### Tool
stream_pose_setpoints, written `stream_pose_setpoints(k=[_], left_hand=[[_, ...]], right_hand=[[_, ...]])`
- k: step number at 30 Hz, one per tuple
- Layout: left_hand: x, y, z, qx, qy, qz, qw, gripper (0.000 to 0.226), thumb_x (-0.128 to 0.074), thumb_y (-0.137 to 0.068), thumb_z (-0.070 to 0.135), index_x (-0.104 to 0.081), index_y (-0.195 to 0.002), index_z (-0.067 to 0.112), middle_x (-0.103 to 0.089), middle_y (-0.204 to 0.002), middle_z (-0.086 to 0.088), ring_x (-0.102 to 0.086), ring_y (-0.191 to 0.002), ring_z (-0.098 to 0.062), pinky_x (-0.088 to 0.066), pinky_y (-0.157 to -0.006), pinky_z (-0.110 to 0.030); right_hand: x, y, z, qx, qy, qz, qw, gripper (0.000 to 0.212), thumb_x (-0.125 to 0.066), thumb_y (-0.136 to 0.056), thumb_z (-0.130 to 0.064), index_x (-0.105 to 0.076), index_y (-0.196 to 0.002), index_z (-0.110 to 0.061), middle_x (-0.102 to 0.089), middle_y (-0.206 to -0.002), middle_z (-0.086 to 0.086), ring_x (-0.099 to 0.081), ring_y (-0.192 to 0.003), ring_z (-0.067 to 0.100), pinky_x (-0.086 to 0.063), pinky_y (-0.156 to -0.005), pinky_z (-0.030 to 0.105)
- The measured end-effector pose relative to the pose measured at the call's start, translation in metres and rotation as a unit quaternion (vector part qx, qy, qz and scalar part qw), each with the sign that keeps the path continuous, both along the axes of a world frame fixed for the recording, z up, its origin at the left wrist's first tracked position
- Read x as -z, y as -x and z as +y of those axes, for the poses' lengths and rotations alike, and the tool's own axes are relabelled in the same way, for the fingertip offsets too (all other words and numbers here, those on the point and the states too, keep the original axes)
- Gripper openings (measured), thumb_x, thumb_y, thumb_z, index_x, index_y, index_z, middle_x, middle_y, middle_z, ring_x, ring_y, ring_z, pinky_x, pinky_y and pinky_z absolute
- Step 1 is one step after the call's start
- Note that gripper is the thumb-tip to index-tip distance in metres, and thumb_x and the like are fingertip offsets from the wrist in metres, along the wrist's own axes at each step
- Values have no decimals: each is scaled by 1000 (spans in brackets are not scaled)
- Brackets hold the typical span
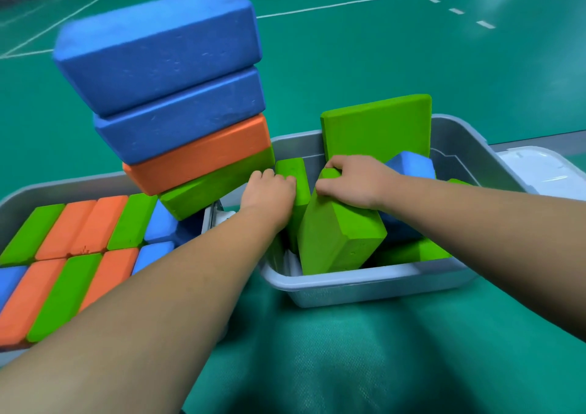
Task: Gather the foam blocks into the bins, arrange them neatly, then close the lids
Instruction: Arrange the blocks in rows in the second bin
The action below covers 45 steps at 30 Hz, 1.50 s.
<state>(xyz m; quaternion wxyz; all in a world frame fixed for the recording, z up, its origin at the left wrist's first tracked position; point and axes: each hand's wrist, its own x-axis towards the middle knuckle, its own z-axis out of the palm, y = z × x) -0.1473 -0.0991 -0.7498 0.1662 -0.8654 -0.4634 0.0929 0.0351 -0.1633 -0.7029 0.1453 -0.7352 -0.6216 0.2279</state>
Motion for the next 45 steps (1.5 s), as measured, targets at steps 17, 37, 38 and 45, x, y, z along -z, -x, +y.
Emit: stream_pose_setpoints(k=[17,37,38,45], left_hand=[[-43,24,-5,-11,216,-57,975,38,-50,-92,5,-60,-125,19,-57,-116,-9,-54,-109,-32,-42,-85,-38],[-63,49,-3,-57,398,-240,884,85,-49,-96,72,-36,-160,17,-38,-164,-3,-41,-146,-20,-33,-111,-30],[-62,48,-2,-55,396,-232,887,84,-49,-97,70,-35,-160,16,-37,-165,-3,-41,-146,-21,-32,-111,-30],[-44,34,6,-32,325,-120,938,56,-58,-103,45,-46,-148,13,-57,-142,-12,-55,-125,-32,-46,-102,-41]], right_hand=[[-11,32,9,-78,129,-2,989,73,-40,-91,-82,-54,-110,-13,-72,-94,12,-75,-68,27,-60,-67,36],[-3,13,31,-75,234,263,933,49,-46,-109,-45,-67,-119,-2,-76,-107,20,-74,-98,37,-62,-89,49],[-1,13,32,-74,236,264,932,49,-46,-108,-45,-67,-119,-2,-76,-106,20,-75,-97,36,-61,-90,49],[29,35,41,-56,224,178,956,64,-44,-105,-57,-65,-104,3,-74,-97,25,-77,-84,35,-64,-82,47]])
